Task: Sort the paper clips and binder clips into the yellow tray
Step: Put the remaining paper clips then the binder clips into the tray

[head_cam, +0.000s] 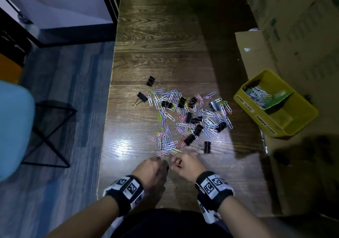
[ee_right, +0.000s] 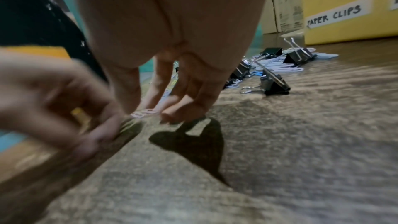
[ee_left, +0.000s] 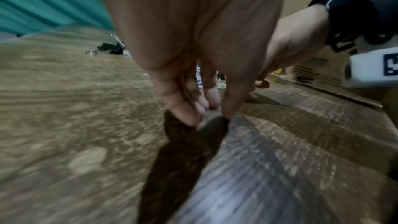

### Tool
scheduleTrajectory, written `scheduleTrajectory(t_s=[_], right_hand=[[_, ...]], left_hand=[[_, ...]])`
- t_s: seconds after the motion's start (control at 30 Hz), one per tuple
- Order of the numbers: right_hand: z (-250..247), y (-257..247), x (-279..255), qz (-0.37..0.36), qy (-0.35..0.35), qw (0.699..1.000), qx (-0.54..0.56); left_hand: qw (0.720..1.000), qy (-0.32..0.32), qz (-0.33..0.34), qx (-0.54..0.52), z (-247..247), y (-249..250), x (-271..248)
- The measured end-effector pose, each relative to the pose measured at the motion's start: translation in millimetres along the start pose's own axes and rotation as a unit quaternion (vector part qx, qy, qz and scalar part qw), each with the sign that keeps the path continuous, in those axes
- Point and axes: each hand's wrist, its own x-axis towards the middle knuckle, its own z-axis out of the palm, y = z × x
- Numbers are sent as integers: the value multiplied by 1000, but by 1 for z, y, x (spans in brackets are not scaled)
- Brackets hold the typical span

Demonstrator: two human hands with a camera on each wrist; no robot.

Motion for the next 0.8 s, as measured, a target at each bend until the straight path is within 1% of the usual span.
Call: scheduleTrajectory(t_s=[0.07,0.13,0.2,0.23,0.27,0.33,0.4,0.43,0.5,0.63,0.7,0.8], right_hand=[[-1,-4,-1,-18,50,995,-86],[-1,-12,-2,-28,76,981,-174],[3,-21,1,-15,78,975,-206],[6,-25,4,-10,83,974,-212],[9,-29,7,-4,95,971,-219],[17,-34,16,9,119,964,-239],[18,-38,21,27,122,955,-269],[17,-40,22,32,113,950,-289],[12,-41,24,30,91,946,-308],[1,-39,24,16,57,959,-277],[-2,-35,24,-1,46,956,-288],[-6,-28,25,-24,40,955,-294]], left_hand=[[998,51,6,-21,-1,0,15],[995,91,9,-25,-10,-4,29],[990,142,-7,-11,-25,-7,37],[987,156,-22,2,-33,-9,41],[987,152,-40,20,-39,-10,45],[990,111,-63,62,-48,-11,50],[991,70,-60,97,-48,-12,55],[991,60,-52,108,-46,-13,57],[992,66,-31,104,-40,-13,58],[993,95,-8,74,-32,-8,55],[989,118,24,83,-32,-7,51],[987,111,70,96,-31,-17,49]])
